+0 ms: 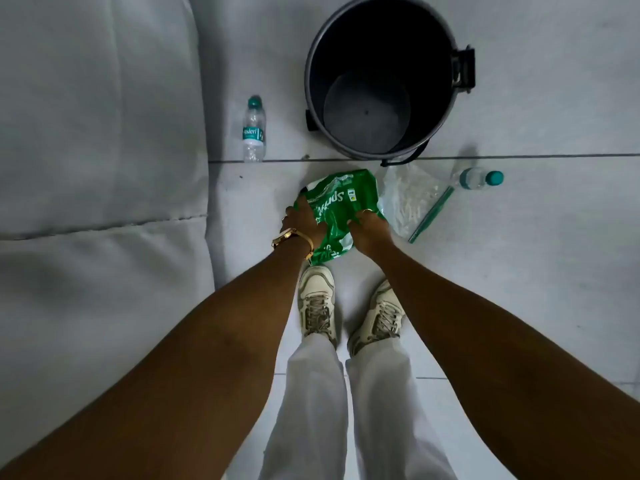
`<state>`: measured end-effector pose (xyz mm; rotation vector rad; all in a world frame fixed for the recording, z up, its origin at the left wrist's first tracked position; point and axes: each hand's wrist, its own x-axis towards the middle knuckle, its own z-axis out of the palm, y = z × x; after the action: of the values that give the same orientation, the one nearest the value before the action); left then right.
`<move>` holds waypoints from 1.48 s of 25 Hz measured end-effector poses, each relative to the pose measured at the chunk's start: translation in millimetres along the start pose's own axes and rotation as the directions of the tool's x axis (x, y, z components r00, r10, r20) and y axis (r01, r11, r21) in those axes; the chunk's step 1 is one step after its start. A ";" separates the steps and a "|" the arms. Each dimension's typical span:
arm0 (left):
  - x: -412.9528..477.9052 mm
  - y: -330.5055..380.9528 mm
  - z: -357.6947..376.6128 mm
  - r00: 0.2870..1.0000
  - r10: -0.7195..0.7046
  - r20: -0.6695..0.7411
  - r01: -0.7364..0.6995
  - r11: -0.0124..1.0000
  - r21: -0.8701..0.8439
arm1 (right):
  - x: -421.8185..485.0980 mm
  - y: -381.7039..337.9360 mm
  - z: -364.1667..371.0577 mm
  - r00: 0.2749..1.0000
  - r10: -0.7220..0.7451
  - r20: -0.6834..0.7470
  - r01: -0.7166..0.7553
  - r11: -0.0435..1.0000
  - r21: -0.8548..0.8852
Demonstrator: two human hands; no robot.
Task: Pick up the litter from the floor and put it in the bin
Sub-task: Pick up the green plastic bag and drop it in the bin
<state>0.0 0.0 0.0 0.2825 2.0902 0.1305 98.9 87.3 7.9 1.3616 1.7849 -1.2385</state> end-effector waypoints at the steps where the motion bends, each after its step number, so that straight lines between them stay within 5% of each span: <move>1: 7.8 -1.6 5.9 1.000 -0.029 0.008 0.030 0.998 -0.051 | 6.1 2.6 5.9 1.000 0.019 0.025 -0.020 0.999 0.034; 9: 64.1 -13.7 47.3 0.989 -0.142 0.046 0.147 0.863 -0.483 | 15.2 13.1 27.9 0.984 0.060 0.165 -0.079 0.991 0.111; 12: 52.0 -11.9 40.2 0.978 -0.174 0.116 0.209 0.821 -0.531 | 3.0 10.8 20.5 0.979 0.082 0.188 -0.102 0.990 0.098; 14: 33.6 -10.5 33.0 0.985 -0.168 0.042 0.163 0.817 -0.554 | -1.7 8.8 14.4 0.979 0.098 0.178 -0.113 0.990 0.078; 18: -23.7 -10.9 9.0 0.972 -0.107 -0.211 -0.024 0.844 -0.535 | -22.7 1.2 -4.3 0.975 0.157 -0.156 -0.132 0.978 0.159; 21: -63.2 -14.5 -17.2 0.941 -0.077 -0.329 -0.137 0.804 -0.579 | -45.3 -1.0 -26.5 0.883 0.175 -0.436 -0.135 0.983 0.121; 23: -85.1 -10.6 -38.5 0.934 -0.070 -0.351 -0.185 0.746 -0.639 | -62.2 -3.7 -47.8 0.865 0.197 -0.462 -0.090 0.966 0.243; 26: -108.8 11.6 -70.1 0.932 0.024 -0.361 -0.283 0.668 -0.688 | -89.3 -13.9 -87.2 0.947 0.113 -0.300 0.072 0.837 0.543; 28: -112.5 35.6 -89.8 0.913 0.147 -0.381 -0.383 0.632 -0.674 | -106.8 -23.7 -119.9 0.922 0.012 -0.386 0.169 0.886 0.432; 30: -106.2 64.8 -107.8 0.887 0.238 -0.395 -0.455 0.585 -0.671 | -117.0 -37.5 -158.5 0.818 -0.025 -0.575 0.265 0.903 0.338; 33: -80.1 102.6 -121.1 0.883 0.222 -0.413 -0.461 0.569 -0.681 | -109.1 -57.8 -207.6 0.683 -0.029 -0.730 0.331 0.903 0.274; 37: -47.2 119.2 -113.0 0.923 0.149 -0.355 -0.372 0.587 -0.719 | -63.1 -89.1 -227.6 0.669 -0.093 -0.738 0.234 0.968 0.091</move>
<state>-56.5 105.7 121.8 0.0294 2.0127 1.3000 55.8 263.0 183.9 2.0450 2.4205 -1.0164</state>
